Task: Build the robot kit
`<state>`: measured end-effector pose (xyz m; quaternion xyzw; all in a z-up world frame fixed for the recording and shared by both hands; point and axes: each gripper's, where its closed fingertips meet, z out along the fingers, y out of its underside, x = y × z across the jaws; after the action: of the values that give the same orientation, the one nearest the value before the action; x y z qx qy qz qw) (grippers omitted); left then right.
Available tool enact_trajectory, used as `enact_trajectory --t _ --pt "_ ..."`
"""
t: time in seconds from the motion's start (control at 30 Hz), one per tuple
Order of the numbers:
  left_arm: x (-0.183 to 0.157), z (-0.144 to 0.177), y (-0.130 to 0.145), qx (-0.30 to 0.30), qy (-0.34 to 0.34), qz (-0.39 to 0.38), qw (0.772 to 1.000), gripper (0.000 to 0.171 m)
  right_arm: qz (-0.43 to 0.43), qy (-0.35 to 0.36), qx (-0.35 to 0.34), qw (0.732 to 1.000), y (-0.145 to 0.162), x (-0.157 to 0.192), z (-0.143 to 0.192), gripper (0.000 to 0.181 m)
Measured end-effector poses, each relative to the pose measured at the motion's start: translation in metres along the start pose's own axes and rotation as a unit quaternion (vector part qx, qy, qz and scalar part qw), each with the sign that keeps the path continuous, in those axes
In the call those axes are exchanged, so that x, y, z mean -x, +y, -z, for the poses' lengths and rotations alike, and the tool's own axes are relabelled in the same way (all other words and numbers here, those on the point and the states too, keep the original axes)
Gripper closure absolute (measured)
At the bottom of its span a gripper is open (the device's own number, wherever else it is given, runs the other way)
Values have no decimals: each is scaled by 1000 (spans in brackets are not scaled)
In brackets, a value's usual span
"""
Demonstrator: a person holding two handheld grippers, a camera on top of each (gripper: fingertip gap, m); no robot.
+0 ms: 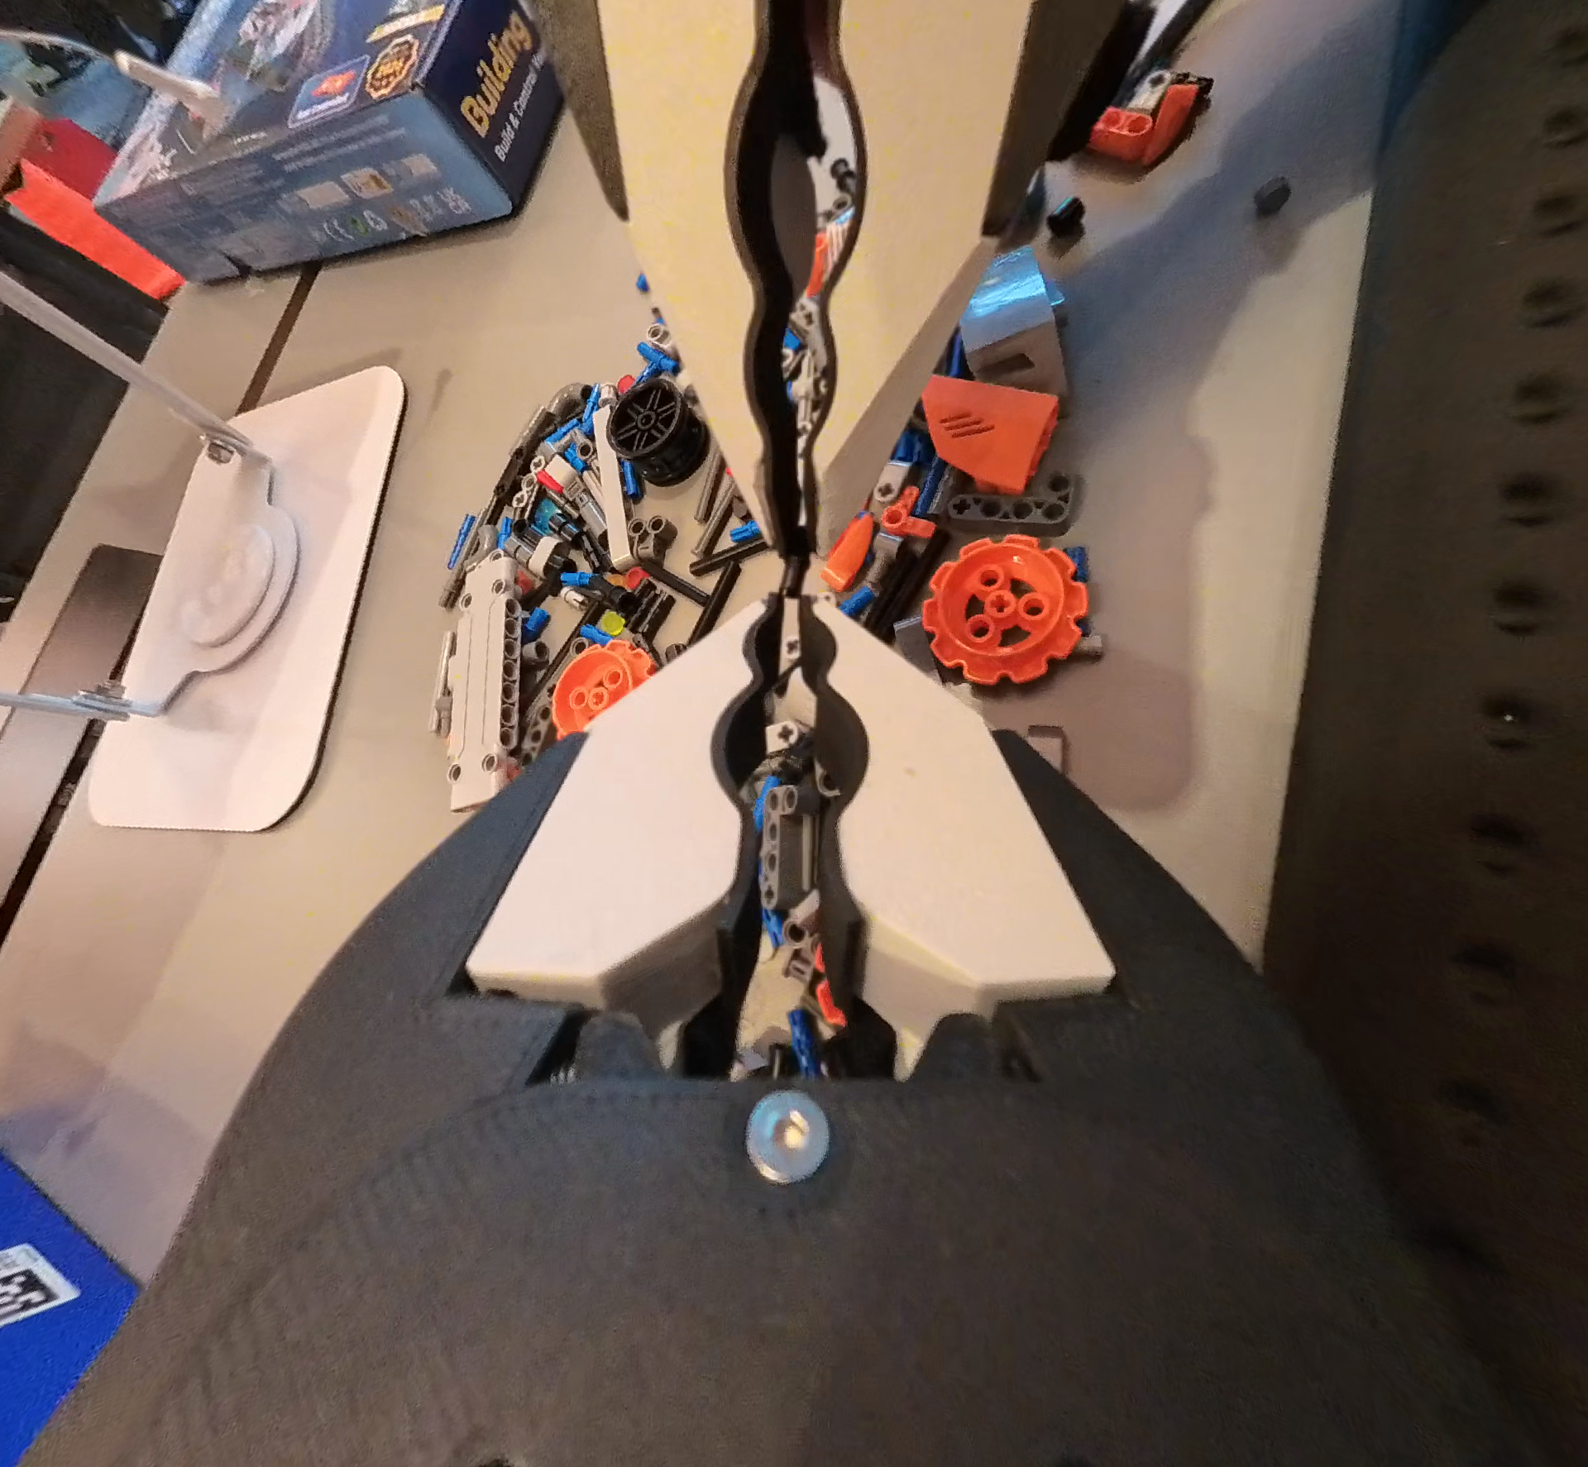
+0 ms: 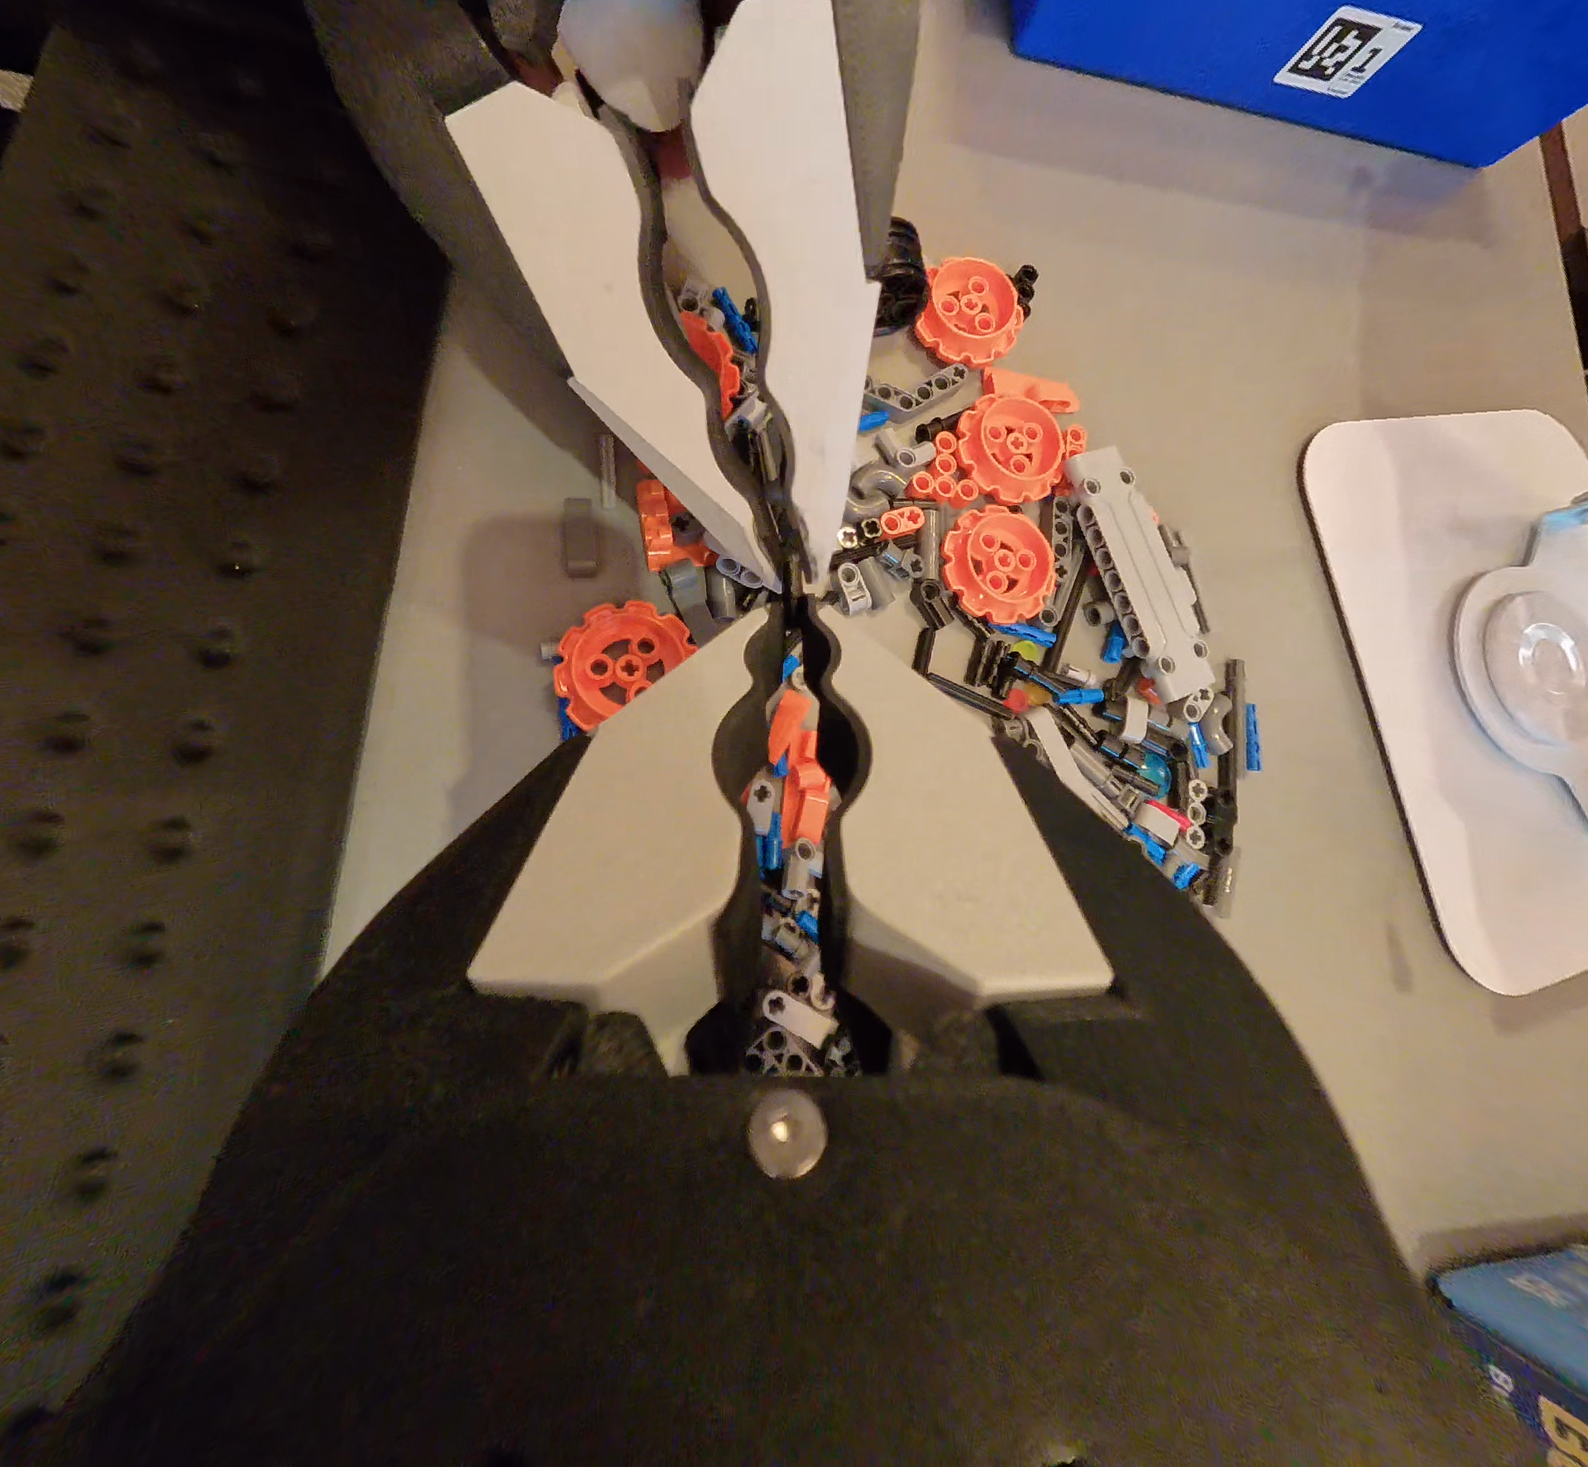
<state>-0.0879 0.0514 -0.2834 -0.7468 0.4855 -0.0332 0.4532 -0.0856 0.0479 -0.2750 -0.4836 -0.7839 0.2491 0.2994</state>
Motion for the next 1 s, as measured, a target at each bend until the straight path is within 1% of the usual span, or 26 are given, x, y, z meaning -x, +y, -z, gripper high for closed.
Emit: enact_trajectory --t 0.13,0.3,0.4,0.5,0.57,0.67,0.73,0.9,1.0 --pt "0 3 -7 -18 -5 -10 1000 166 -5 -2 8 1000 3 0 0 180" --pt "-1 2 -10 -13 -19 -37 999 170 -13 -4 8 1000 3 0 0 181" --pt "3 4 -12 -20 -31 -37 999 170 -23 2 -5 1000 -1 -4 3 180" --pt "12 13 -22 -53 -53 -27 997 171 -83 -12 -63 994 -13 -10 12 179" --pt "17 20 -31 -82 -67 -19 994 170 -132 -35 -116 984 -24 -14 20 179" --pt "23 30 -41 -117 -86 -15 989 171 -178 -62 -171 967 -35 -17 30 178" --pt "25 35 -46 -133 -96 -19 986 171 -198 -83 -194 957 -40 -17 34 174" --pt "27 41 -52 -152 -107 -26 982 171 -230 -114 -236 937 -49 -17 40 178" --pt "27 42 -53 -159 -102 -22 982 171 -248 -134 -254 925 -52 -16 43 179"
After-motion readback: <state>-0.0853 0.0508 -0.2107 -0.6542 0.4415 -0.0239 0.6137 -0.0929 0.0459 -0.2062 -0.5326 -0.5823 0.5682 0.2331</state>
